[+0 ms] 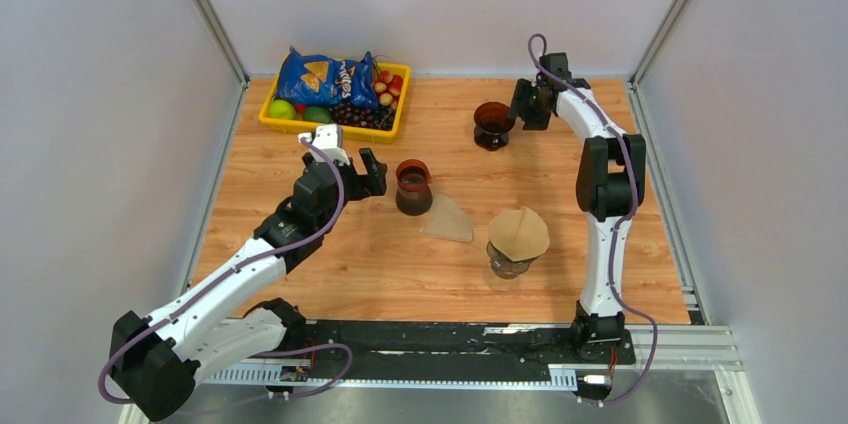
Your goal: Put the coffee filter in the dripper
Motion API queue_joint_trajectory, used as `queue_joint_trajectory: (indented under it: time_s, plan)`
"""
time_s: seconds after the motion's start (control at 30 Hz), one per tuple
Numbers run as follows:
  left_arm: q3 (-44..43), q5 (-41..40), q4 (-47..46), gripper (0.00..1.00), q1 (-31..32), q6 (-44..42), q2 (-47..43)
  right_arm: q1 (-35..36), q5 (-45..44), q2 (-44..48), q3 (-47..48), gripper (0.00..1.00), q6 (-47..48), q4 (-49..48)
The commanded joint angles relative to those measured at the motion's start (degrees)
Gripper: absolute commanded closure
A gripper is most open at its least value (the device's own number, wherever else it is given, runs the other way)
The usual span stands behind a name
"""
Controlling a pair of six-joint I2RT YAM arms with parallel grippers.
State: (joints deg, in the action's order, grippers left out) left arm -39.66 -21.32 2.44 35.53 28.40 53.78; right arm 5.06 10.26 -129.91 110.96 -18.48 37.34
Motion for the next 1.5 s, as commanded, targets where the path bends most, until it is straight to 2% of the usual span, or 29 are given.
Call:
queue_joint_trajectory:
  time_s: [0.0,0.23,0.4,0.87,1.03,1.47]
  plan:
    - [0.37,-0.21,0.61,0.0,-0.28,0.32,-0.44,0.43,4.38,-1.03,1.3,0.46,-2.08,-2.58]
    - [0.62,-0.46,1.16,0.0,-0.25,0.42,-1.77,1.11,6.32,-1.05,2.45,0.85,-4.07,-2.82]
    - [0.24,-0.4,1.8,0.0,-0.28,0.57,-2.58,1.71,5.34,2.93,2.45,0.99,-4.94,-2.89]
    - [-0.5,1.39,4.27,0.0,-0.28,3.36,-5.17,6.7,9.71,21.03,-6.89,1.0,-6.65,-2.09]
    - [-0.84,1.36,5.25,0.0,-0.28,4.31,-6.08,10.14,8.5,25.3,-7.76,1.0,-5.78,0.03]
    - [0.79,-0.65,6.8,0.0,-0.28,5.26,-7.63,24.64,2.34,28.6,-7.86,0.96,-6.09,5.67]
